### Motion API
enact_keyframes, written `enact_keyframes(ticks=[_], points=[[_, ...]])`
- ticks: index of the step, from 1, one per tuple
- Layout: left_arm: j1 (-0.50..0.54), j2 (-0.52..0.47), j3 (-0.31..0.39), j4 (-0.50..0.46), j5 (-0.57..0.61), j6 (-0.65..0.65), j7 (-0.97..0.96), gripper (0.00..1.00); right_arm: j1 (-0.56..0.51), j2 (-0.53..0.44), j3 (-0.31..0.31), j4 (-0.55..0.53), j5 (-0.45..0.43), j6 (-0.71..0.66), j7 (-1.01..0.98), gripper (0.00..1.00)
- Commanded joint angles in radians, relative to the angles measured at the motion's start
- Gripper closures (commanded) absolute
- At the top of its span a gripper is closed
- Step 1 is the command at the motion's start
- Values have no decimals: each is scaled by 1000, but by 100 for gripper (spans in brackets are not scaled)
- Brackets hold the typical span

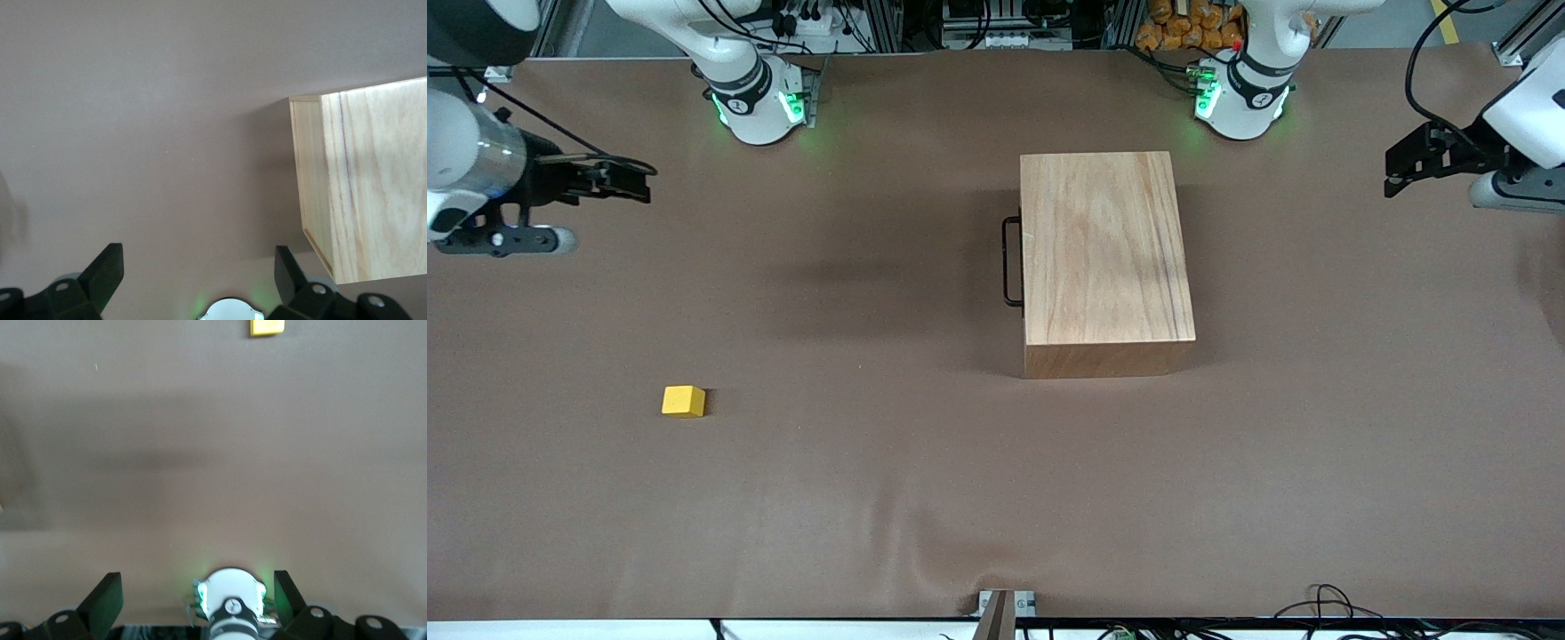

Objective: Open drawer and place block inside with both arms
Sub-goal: 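Reach the left gripper to the black drawer handle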

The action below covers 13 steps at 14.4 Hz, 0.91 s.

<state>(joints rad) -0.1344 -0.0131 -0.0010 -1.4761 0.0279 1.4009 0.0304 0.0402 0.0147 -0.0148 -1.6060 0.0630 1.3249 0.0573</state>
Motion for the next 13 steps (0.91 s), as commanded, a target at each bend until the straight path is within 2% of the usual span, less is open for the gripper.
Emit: enact_keyframes(ticks=[1,4,6,9,11,13], points=[[1,22,-34,8,1,15,-38,0,-29,36,4,9,31,91,-11,0],[-2,51,-80,10,1,39,-73,0,-75,99,-2,8,20,111,12,0],[-4,80,-131,11,4,47,-150,0,-167,132,-5,59,20,160,-5,0],[-14,146,-229,26,10,75,-263,0,-168,169,-4,67,20,201,-11,0],[-66,197,-244,52,15,105,-320,0,-160,192,-2,61,15,229,-5,0],[-120,277,-243,121,15,116,-345,0,-174,211,-2,57,12,240,-10,0]])
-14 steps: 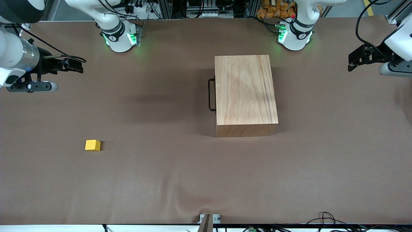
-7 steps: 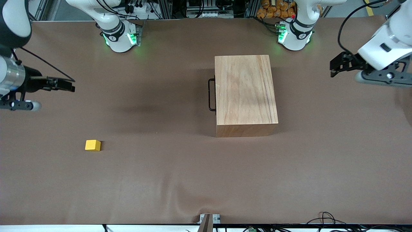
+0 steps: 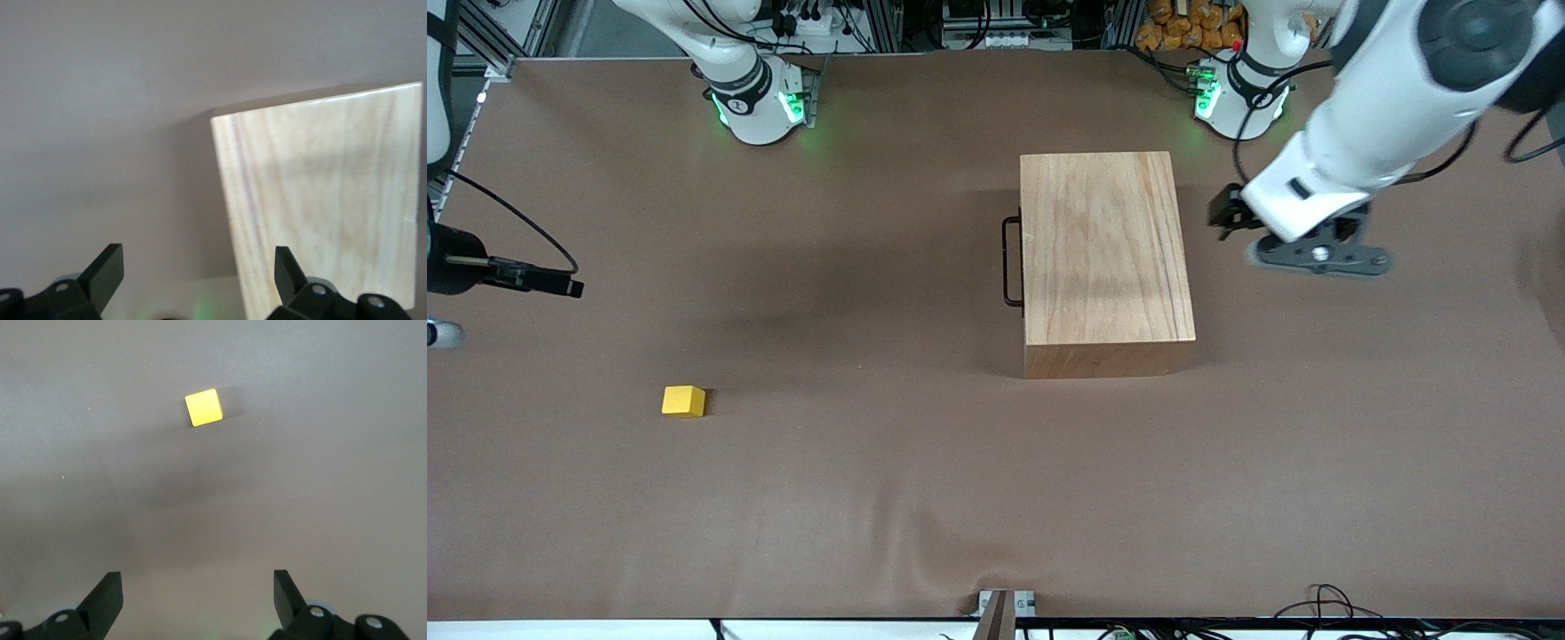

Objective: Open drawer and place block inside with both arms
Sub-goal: 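Reach the left gripper to the black drawer handle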

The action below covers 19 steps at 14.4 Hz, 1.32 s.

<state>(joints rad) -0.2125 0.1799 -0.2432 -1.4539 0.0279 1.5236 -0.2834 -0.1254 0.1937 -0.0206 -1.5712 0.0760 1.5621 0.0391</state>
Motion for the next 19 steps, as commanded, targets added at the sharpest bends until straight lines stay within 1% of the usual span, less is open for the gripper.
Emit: enact_keyframes(ticks=[1,2,3,5,6,8,10,11,12,13,17,18,19], points=[[-76,125,2,134,17,-5,-61,0,-13,38,4,22,-1,4,4,0],[-121,163,11,167,27,-5,-106,0,-13,46,2,22,-1,9,4,0],[-172,208,18,199,70,-2,-156,0,-8,46,1,22,-5,13,5,0],[-266,306,24,266,170,13,-256,0,-5,41,2,22,-48,26,7,0],[-303,347,44,297,179,19,-291,0,-6,40,4,22,-50,27,5,0],[-402,401,122,335,181,33,-306,0,1,36,5,22,-53,48,5,0],[-563,461,262,388,188,35,-304,0,15,35,7,22,-53,85,5,0],[-644,489,331,398,188,52,-304,0,33,33,7,23,-53,102,5,0],[-709,509,390,399,187,67,-307,0,55,33,5,26,-55,121,10,0],[-746,524,416,399,187,88,-306,0,78,33,5,33,-56,124,18,0],[-754,543,383,399,165,170,-310,0,92,61,5,33,-53,128,45,0],[-760,549,377,400,149,180,-347,0,105,67,5,25,-53,125,45,0],[-784,567,374,402,142,193,-461,0,113,67,5,20,-53,127,44,0]])
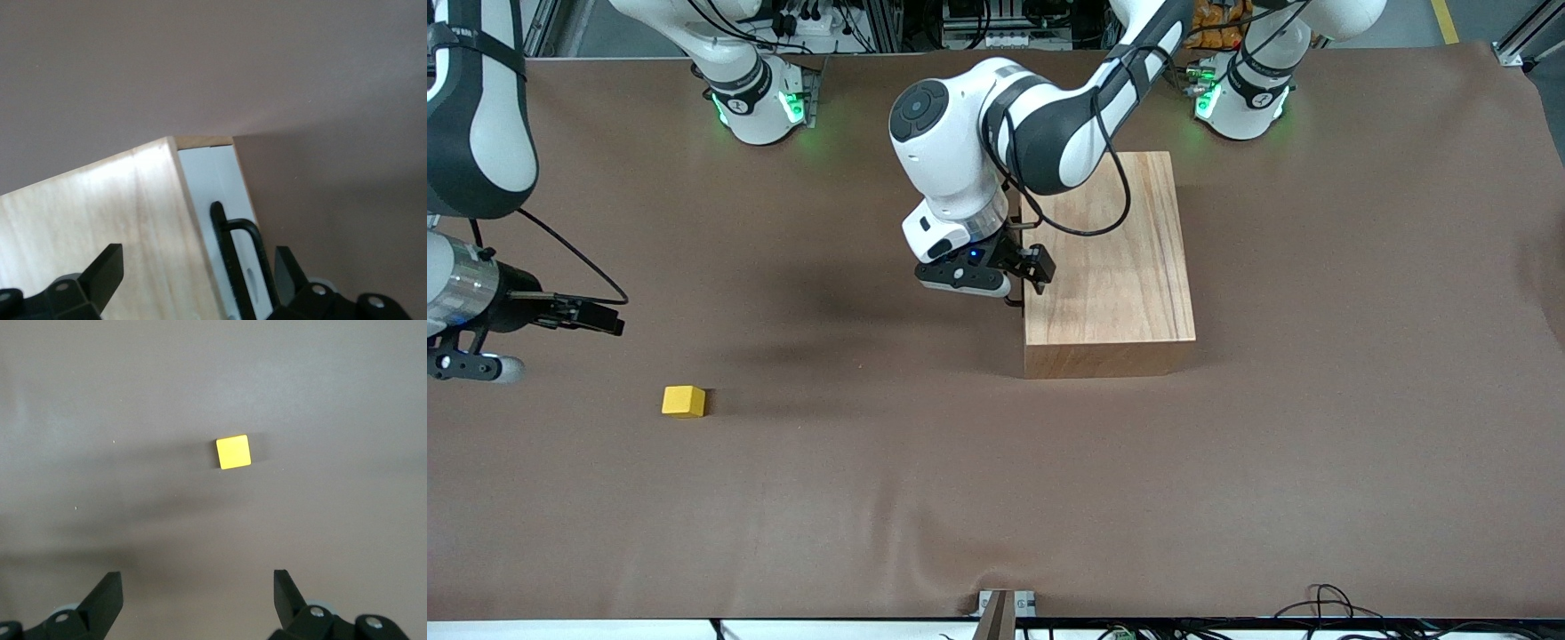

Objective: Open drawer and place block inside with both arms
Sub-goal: 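Reach the left gripper to the black drawer handle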

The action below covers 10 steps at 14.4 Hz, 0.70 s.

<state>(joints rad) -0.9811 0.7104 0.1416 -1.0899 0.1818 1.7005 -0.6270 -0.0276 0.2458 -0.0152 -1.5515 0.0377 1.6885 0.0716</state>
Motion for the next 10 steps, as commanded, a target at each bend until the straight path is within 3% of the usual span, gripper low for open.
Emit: enact_keyframes(ticks=[1,5,10], points=[[-37,41,-7,38,-12,22,-158,0,27,15,1,2,-13,2,8,0],[-76,78,-8,36,-12,105,-164,0,37,13,-2,11,-16,20,2,0],[-103,109,-4,24,-13,75,-160,0,-18,32,-5,10,-15,97,0,0]])
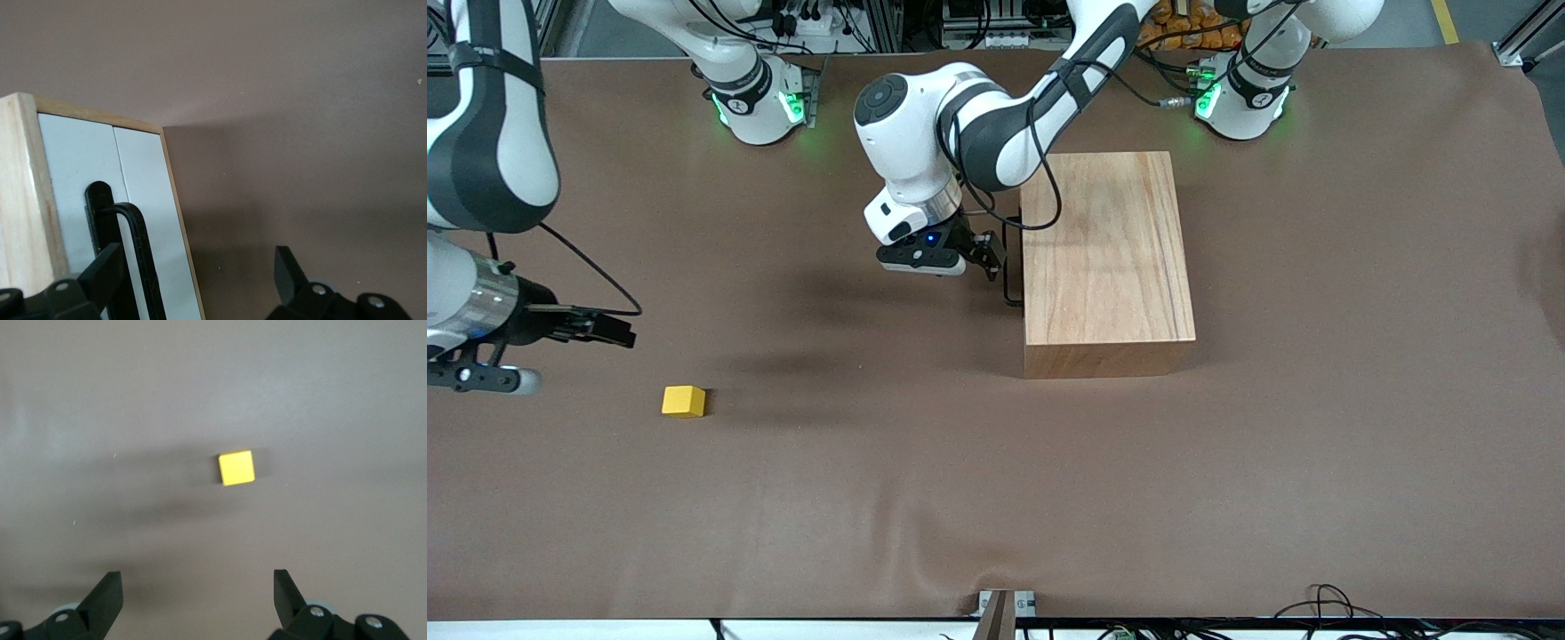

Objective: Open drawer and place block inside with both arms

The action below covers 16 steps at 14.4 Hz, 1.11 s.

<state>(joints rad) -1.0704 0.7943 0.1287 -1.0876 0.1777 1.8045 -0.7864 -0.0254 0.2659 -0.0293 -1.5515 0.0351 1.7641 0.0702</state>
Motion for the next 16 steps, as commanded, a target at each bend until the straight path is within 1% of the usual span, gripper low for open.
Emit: enact_keyframes(ticks=[1,2,3,5,6,10,13,16], points=[[-25,34,9,21,-9,-45,-1,0,-21,12,9,11,-14,23,0,0],[-29,34,6,21,-12,-57,-8,0,-19,12,9,17,-8,26,9,0],[-34,34,5,21,-18,-71,-20,0,-7,15,9,39,-32,73,16,0],[-34,33,9,23,-93,-76,-79,0,-24,16,9,56,-23,89,5,0],[-34,29,11,23,-101,-98,-89,0,-22,16,9,56,-23,89,10,0],[-34,34,19,21,-92,-178,-105,0,-16,41,8,56,-40,97,13,0],[-33,33,19,21,-98,-182,-155,0,-18,105,8,57,-43,144,14,0],[-29,39,19,21,-103,-185,-200,0,-21,119,8,57,-41,158,14,0]])
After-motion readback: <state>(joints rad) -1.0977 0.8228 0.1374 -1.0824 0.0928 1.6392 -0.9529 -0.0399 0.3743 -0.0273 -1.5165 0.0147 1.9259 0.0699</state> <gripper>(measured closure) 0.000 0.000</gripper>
